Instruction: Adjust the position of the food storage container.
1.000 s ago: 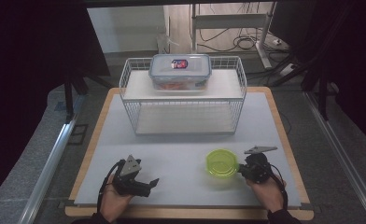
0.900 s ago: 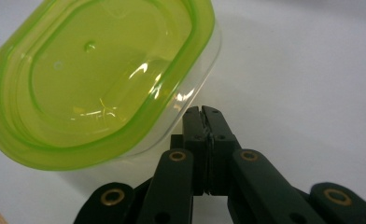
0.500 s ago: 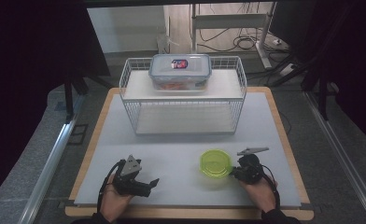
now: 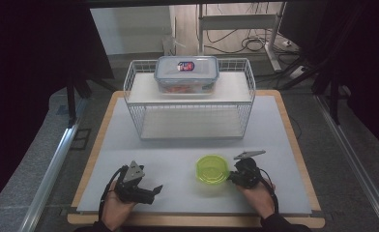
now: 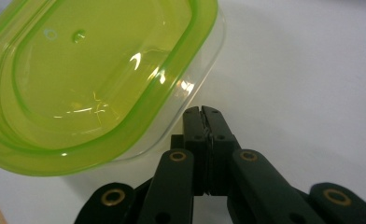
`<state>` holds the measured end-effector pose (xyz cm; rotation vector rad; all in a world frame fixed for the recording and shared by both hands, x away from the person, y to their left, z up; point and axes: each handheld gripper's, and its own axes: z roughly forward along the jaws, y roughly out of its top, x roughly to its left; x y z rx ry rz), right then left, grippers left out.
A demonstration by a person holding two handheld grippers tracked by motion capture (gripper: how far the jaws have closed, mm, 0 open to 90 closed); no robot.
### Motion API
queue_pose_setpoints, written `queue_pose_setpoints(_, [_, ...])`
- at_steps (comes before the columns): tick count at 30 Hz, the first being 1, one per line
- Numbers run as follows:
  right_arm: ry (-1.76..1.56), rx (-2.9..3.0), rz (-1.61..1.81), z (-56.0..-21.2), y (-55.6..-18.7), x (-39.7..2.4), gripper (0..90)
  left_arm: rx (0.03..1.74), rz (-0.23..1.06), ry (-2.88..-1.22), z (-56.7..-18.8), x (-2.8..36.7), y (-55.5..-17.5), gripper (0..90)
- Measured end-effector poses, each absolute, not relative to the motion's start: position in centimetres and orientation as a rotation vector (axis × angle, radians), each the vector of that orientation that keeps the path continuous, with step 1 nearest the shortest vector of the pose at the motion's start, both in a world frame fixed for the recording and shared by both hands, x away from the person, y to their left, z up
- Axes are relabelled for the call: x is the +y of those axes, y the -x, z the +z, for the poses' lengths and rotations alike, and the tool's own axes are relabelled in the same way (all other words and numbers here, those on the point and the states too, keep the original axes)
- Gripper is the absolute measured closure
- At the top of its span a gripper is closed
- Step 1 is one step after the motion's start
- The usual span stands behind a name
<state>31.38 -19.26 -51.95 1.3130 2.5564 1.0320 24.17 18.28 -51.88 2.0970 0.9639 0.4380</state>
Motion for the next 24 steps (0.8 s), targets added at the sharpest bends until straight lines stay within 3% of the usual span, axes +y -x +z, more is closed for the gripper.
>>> queue_pose_setpoints(13, [-1.194,2.622,1.037,-52.1,-31.4,-15.0,89.4,0.959,0.436,-2.102,-51.9,18.3,-24.1,3.5])
queue_pose_setpoints(18, [-1.183,2.607,1.023,-51.9,-31.3,-15.5,88.3,0.958,0.437,-2.106,-51.9,18.3,-24.1,3.7])
queue_pose_setpoints(24, [-1.135,2.555,0.998,-51.1,-31.3,-17.7,78.5,0.953,0.459,-2.121,-51.8,18.4,-24.0,4.1])
